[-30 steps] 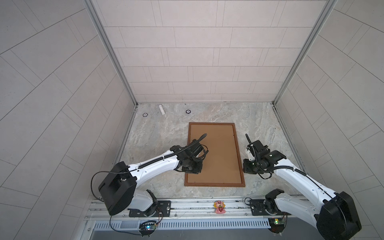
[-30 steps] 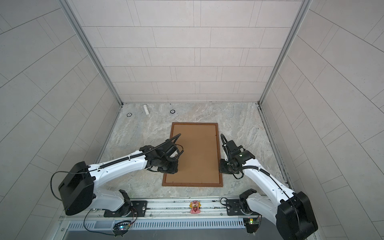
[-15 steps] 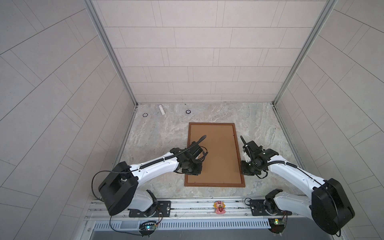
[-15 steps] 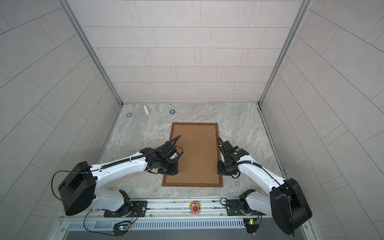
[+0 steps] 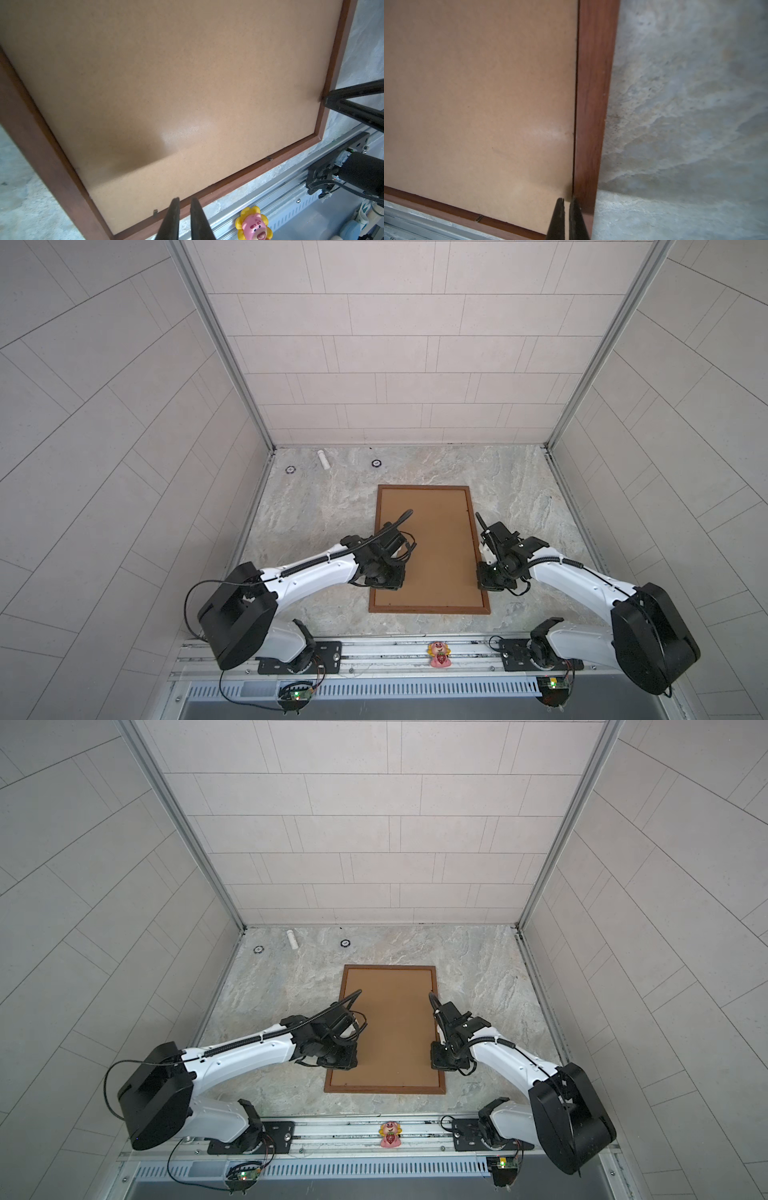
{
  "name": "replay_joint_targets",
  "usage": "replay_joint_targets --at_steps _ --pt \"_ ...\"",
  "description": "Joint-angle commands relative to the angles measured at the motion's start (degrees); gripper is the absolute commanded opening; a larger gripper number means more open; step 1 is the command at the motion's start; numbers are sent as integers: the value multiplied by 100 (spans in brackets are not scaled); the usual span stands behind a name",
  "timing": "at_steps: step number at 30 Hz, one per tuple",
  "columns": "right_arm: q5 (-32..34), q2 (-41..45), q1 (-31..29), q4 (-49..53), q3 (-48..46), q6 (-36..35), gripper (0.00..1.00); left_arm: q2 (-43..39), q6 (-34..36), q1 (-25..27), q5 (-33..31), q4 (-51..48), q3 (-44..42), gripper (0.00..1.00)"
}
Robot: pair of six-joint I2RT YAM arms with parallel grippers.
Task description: Put the photo into the frame
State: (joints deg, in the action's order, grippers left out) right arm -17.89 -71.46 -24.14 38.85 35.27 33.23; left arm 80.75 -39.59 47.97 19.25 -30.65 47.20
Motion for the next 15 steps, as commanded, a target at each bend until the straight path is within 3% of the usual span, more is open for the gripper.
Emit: replay_joint_targets --at_steps 1,15 --pt "15 -188 -55 37 -143 -25 0 58 9 -33 10 -15 -52 18" --pt "14 -718 -108 -215 -174 -45 0 49 53 -47 9 -52 -44 18"
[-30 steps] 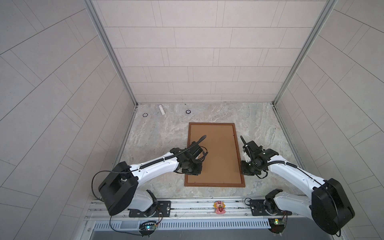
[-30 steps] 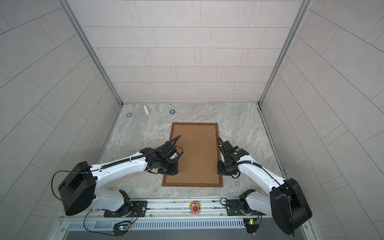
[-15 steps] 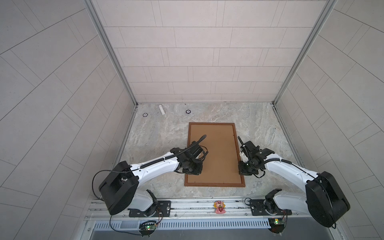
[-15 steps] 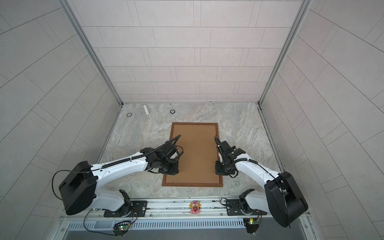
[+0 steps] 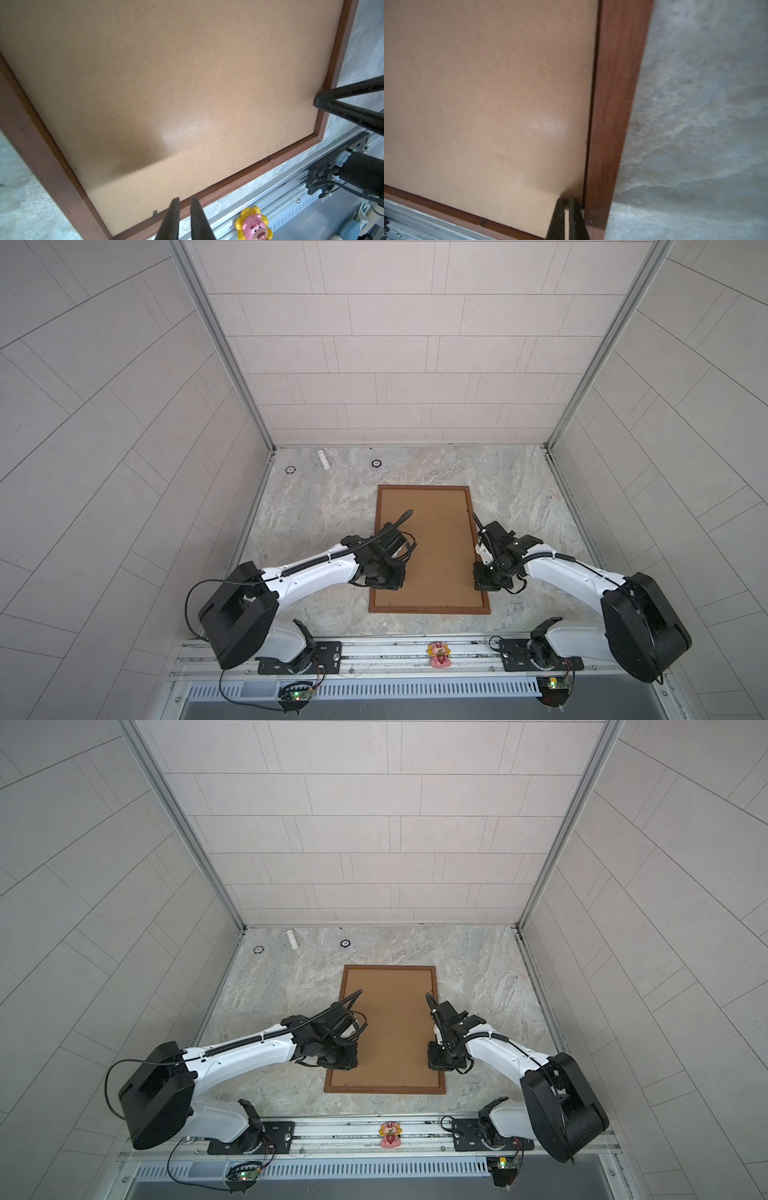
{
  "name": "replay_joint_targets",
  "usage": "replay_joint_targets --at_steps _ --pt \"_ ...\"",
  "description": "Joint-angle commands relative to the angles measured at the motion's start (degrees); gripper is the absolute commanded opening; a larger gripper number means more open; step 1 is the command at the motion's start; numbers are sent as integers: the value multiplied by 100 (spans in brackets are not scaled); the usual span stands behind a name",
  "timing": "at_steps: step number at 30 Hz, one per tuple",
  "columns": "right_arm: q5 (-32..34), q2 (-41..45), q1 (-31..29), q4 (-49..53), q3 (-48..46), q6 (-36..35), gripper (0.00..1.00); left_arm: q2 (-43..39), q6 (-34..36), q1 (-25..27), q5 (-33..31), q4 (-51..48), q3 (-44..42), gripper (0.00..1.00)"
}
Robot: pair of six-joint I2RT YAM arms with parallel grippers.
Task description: Put the photo into the frame
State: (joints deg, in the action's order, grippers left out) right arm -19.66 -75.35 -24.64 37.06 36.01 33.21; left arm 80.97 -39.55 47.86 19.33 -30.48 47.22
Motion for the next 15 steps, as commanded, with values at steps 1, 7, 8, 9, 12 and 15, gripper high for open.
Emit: replay_joint_targets --at_steps 1,7,8,9,12,15 --pt "198 -373 -59 -41 -259 -51 0 27 53 -39 3 -72 -46 18" --pt "237 -484 -58 -76 -340 -39 0 -9 68 -57 -8 -107 -62 18" --pt "222 -432 -56 -65 -334 -26 0 -25 76 -57 -15 -116 -71 18" --pt "200 -362 -55 -23 -289 -32 0 -37 69 -62 -18 -113 -84 18" --pt "188 -56 -54 290 79 -101 0 -46 69 -74 -29 -112 -98 18" --pt "263 347 -58 793 638 -206 0 -138 37 -105 -122 -124 -96 18"
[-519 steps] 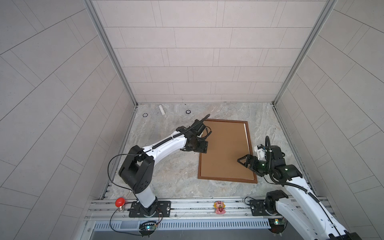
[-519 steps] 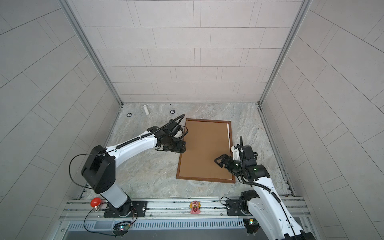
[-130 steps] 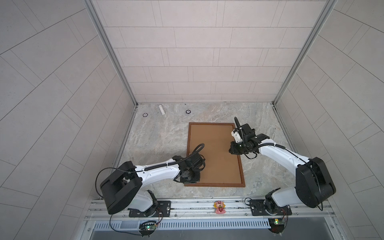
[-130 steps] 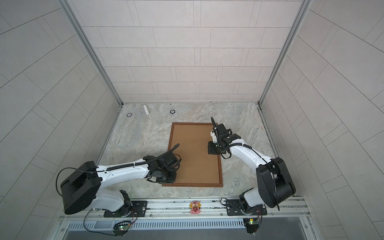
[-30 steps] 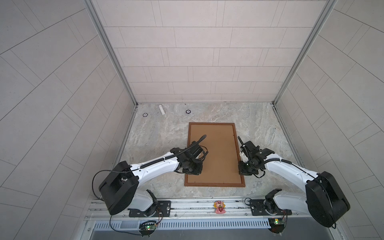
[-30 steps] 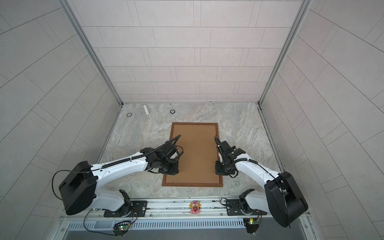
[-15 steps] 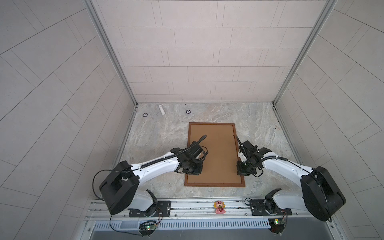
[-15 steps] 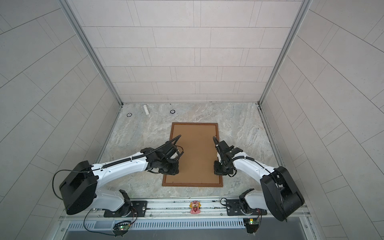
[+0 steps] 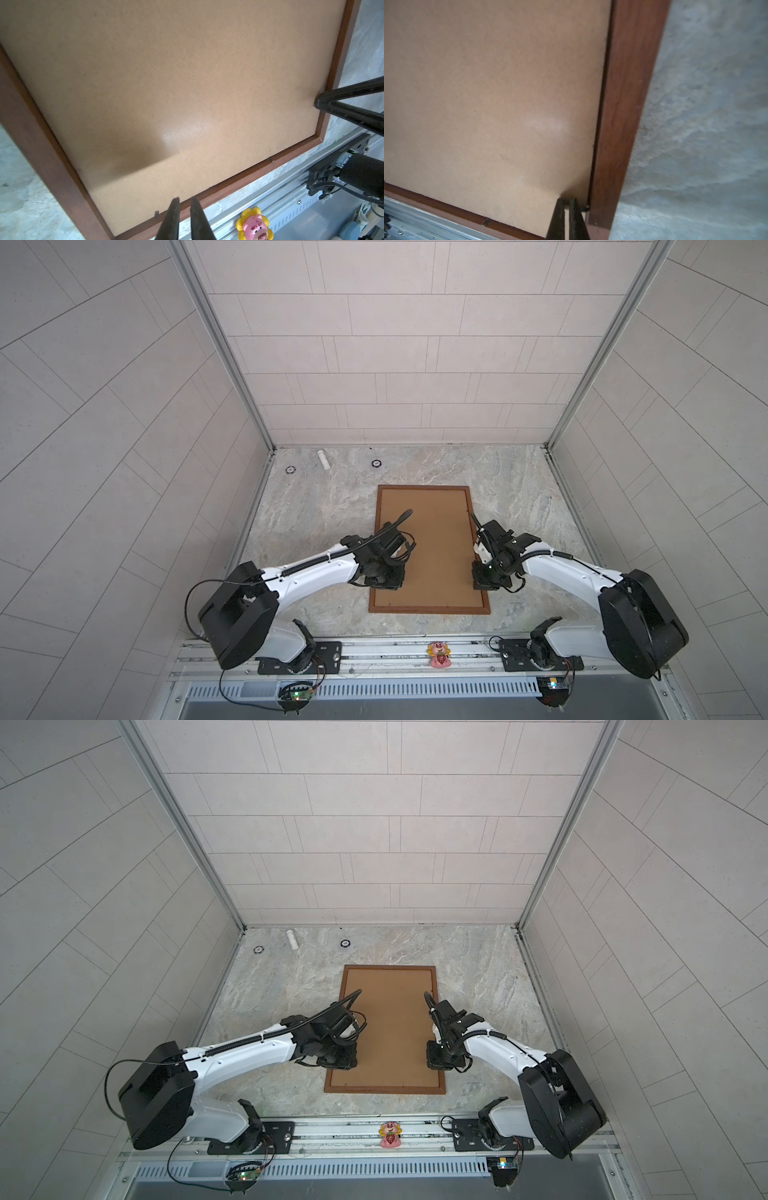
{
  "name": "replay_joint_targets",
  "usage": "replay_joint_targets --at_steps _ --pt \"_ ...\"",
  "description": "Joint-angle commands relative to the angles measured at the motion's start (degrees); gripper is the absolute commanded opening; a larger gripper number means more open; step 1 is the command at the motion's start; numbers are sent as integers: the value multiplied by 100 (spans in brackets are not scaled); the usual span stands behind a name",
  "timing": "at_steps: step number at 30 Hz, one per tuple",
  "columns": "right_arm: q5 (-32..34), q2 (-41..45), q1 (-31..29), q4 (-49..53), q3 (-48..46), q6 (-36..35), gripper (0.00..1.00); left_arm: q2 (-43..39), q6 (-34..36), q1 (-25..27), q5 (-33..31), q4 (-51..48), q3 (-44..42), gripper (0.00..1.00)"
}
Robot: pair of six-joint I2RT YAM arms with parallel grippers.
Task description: Put the photo into the frame
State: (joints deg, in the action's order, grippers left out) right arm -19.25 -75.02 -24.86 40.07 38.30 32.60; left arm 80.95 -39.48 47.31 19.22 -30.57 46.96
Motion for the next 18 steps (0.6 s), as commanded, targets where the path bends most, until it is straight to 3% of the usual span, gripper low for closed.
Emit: replay_joint_targets --at_steps 1,8,18 --pt "272 419 -37 636 573 -165 0 -200 12 -63 -172 -117 -68 18" --pt "442 967 -243 1234 895 -95 0 -486 -103 -125 -361 -100 -209 18" --pt "1409 1026 -2048 1031 438 791 0 -75 -72 -133 -170 86 -153 18"
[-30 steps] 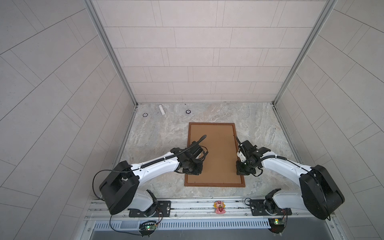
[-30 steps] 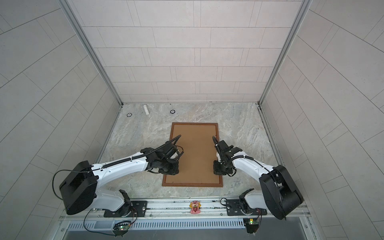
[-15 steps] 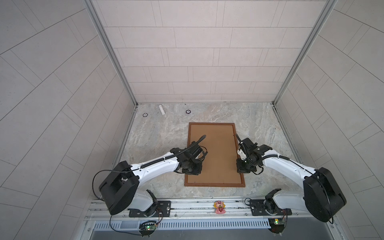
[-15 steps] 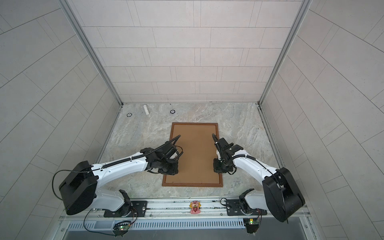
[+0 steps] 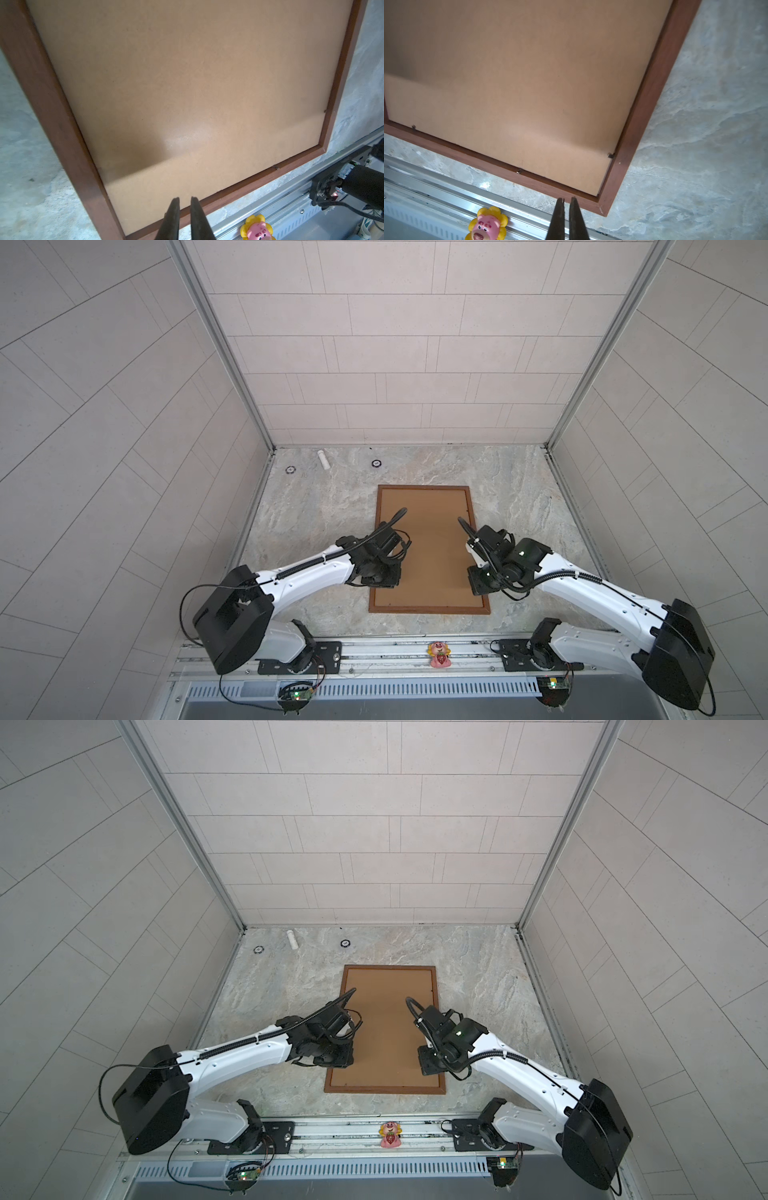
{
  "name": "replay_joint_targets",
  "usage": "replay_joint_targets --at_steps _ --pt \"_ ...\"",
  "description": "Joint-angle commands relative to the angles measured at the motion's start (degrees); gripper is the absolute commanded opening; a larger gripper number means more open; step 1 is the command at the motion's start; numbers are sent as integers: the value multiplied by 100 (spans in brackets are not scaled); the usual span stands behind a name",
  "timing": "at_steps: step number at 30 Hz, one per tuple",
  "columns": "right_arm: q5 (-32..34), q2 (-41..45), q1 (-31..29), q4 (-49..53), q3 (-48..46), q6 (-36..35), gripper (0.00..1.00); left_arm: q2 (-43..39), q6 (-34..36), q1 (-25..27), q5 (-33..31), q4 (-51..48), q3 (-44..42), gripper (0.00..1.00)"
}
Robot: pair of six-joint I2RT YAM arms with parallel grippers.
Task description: Put the photo into the frame
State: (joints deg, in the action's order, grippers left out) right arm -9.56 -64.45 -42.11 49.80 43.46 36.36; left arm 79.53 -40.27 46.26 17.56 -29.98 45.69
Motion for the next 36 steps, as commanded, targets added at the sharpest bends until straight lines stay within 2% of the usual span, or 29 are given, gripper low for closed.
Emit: replay_joint_targets --at_steps 1,6,11,29,36 --pt "445 -69 -467 -45 -112 489 0 78 6 -22 -4 37 -29 18" --pt "397 -419 -1295 -773 -144 831 0 72 -16 -24 2 31 -45 18" --pt "349 -959 -1637 -1234 -116 925 0 -21 -28 -30 -46 -8 -82 17" --pt "361 -1382 -1687 -1562 -308 952 0 -86 -49 -60 -69 -8 -105 17" --pt "571 -1452 -1687 -1428 -321 916 0 -44 -49 -73 -36 9 -104 17"
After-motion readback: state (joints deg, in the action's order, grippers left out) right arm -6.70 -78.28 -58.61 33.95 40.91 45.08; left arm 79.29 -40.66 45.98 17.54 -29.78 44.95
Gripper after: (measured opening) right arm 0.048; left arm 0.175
